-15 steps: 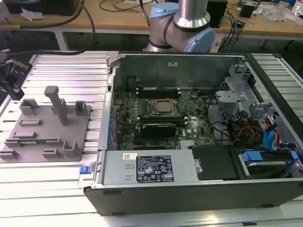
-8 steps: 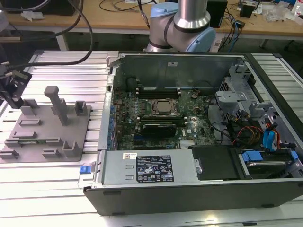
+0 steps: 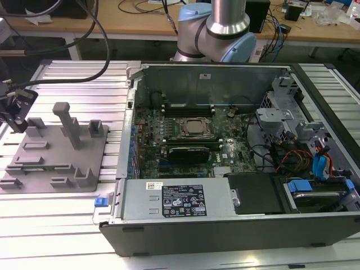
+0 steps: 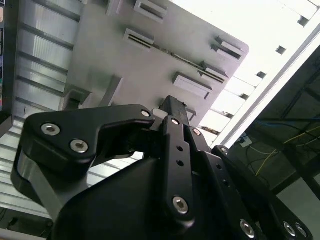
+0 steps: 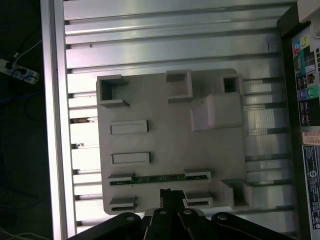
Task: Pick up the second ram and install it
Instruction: 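Reach for the second ram, then pick up the second ram and move it above second insertion slot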
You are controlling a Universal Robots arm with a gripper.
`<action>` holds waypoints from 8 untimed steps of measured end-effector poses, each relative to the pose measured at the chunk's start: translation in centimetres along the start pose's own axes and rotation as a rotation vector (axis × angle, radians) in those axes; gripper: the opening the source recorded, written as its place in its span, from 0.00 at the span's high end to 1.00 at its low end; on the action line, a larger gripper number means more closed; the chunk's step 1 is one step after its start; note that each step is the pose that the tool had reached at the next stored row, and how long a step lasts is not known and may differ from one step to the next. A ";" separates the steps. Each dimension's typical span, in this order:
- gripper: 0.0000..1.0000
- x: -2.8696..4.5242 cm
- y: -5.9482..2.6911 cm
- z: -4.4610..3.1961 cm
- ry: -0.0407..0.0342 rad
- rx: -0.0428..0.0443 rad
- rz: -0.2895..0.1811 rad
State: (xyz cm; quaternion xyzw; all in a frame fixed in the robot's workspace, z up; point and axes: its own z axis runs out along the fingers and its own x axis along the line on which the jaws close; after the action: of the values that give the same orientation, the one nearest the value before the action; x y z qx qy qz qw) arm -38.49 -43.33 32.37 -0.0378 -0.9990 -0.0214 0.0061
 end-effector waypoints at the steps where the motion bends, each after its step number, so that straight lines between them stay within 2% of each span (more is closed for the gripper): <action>1: 0.92 0.00 0.00 0.00 0.0000 0.0000 0.000; 8: 0.92 0.00 0.00 0.00 0.0000 -0.0001 0.000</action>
State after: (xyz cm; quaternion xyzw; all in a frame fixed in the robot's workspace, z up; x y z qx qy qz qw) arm -38.49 -43.33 32.37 -0.0378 -0.9990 -0.0214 0.0061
